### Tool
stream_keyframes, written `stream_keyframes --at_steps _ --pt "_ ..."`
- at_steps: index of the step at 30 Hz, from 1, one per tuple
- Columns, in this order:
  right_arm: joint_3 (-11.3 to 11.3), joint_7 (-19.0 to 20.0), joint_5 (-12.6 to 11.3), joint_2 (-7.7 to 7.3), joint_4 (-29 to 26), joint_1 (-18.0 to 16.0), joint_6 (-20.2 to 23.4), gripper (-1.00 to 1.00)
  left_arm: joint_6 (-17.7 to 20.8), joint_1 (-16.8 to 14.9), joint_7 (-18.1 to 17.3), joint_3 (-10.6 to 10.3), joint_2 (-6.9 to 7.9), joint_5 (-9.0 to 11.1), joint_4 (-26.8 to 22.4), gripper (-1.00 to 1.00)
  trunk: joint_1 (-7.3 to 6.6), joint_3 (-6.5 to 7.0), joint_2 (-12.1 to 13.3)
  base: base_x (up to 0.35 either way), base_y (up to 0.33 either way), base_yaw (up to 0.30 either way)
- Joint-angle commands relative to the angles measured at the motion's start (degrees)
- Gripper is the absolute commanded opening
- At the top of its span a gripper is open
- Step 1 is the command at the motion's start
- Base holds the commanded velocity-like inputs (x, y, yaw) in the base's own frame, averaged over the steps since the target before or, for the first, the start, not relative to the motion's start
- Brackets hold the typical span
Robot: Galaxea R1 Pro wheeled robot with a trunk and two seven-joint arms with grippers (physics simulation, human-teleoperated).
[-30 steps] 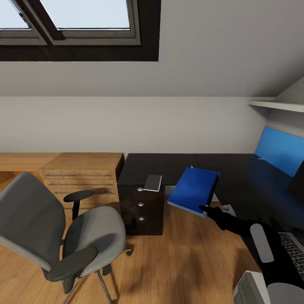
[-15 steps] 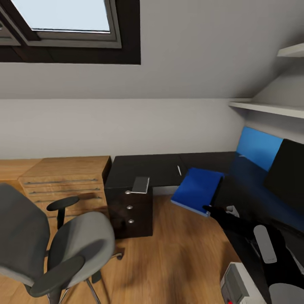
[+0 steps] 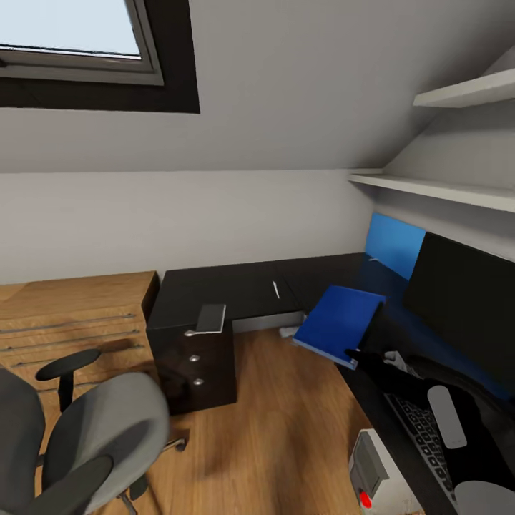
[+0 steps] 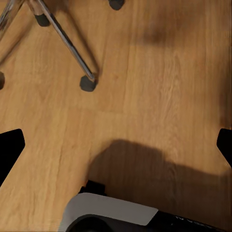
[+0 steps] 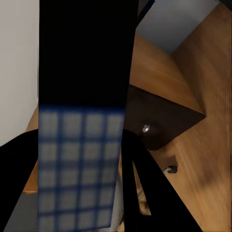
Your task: In the bedroom, organize the workspace by keeping the computer under the desk, ensuring the monitor is on the desk, placing the keyboard on the desk next to the monitor, placing the mouse on the desk next to the keyboard, moving the folder from the swivel chair onto the desk next to the mouse, stacking the notebook on top of the folder with the pen on top of the notebook, and positioning the swivel chair next to the desk.
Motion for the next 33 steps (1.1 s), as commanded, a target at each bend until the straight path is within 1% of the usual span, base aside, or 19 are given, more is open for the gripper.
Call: stream_keyframes --at_steps 1,2,5,8,11,13,17,20,23,27,33 --pt "-0.1 0.4 0.2 0.02 0.2 -0.1 0.0 -1.0 0.0 0.0 -0.4 0.1 -0.26 0.6 -0.3 1.0 -0.22 0.13 0.4 0.0 0.0 -0.244" --pt "-0.1 0.5 0.3 0.02 0.8 -0.1 -1.4 -1.0 0.4 0.0 0.0 0.1 -1.37 0.5 -3.0 1.0 -0.44 0.31 0.8 0.0 0.0 -0.087" --pt "-0.1 0.5 0.3 0.02 1.0 -0.1 -1.8 -1.0 0.8 0.0 -0.1 0.0 -1.59 0.3 -5.8 1.0 -1.1 0.85 2.0 0.0 0.0 -0.038" --pt "-0.1 0.5 0.3 0.02 1.0 -0.1 -1.8 -1.0 0.9 0.0 -0.1 -0.1 -1.89 0.3 -7.7 1.0 -1.1 0.85 2.0 0.0 0.0 -0.011" --pt "-0.1 0.6 0.3 0.02 1.1 -0.1 -1.8 -1.0 0.8 0.0 -0.2 -0.2 -2.43 0.2 -8.2 1.0 -1.1 0.85 2.0 0.0 0.0 -0.005" --pt "-0.1 0.6 0.3 0.01 1.4 -0.1 -1.9 -1.0 0.8 0.0 -0.2 -0.2 -2.74 0.2 -8.4 1.0 -1.1 0.85 2.0 0.0 0.0 -0.002" --pt "-0.3 0.6 0.2 -0.2 3.8 -0.1 -2.1 -1.0 0.6 0.0 -0.3 -0.1 -2.96 0.2 -8.2 1.0 -1.1 0.85 2.0 0.0 0.0 0.0" --pt "-0.7 0.8 0.1 -0.83 5.0 0.0 -2.5 -1.0 0.5 0.0 -0.4 -0.1 -2.82 0.2 -6.4 1.0 -1.1 0.85 2.0 0.0 0.0 0.0" --pt "-0.8 1.0 0.0 -1.06 5.4 0.0 -2.6 -1.0 0.4 0.0 -0.4 -0.1 -2.71 0.3 -4.5 1.0 -1.1 0.85 2.0 0.0 0.0 0.0" --pt "-0.8 1.0 -0.1 -1.1 5.5 -0.1 -2.6 -1.0 0.4 0.0 -0.4 0.0 -2.69 0.3 -4.0 1.0 -1.1 0.85 2.0 0.031 0.0 0.0" --pt "-0.8 0.9 -0.1 -0.93 5.5 -0.1 -2.7 -1.0 0.4 0.0 -0.5 0.0 -2.68 0.3 -3.8 1.0 -1.1 0.85 2.0 0.173 -0.027 0.0"
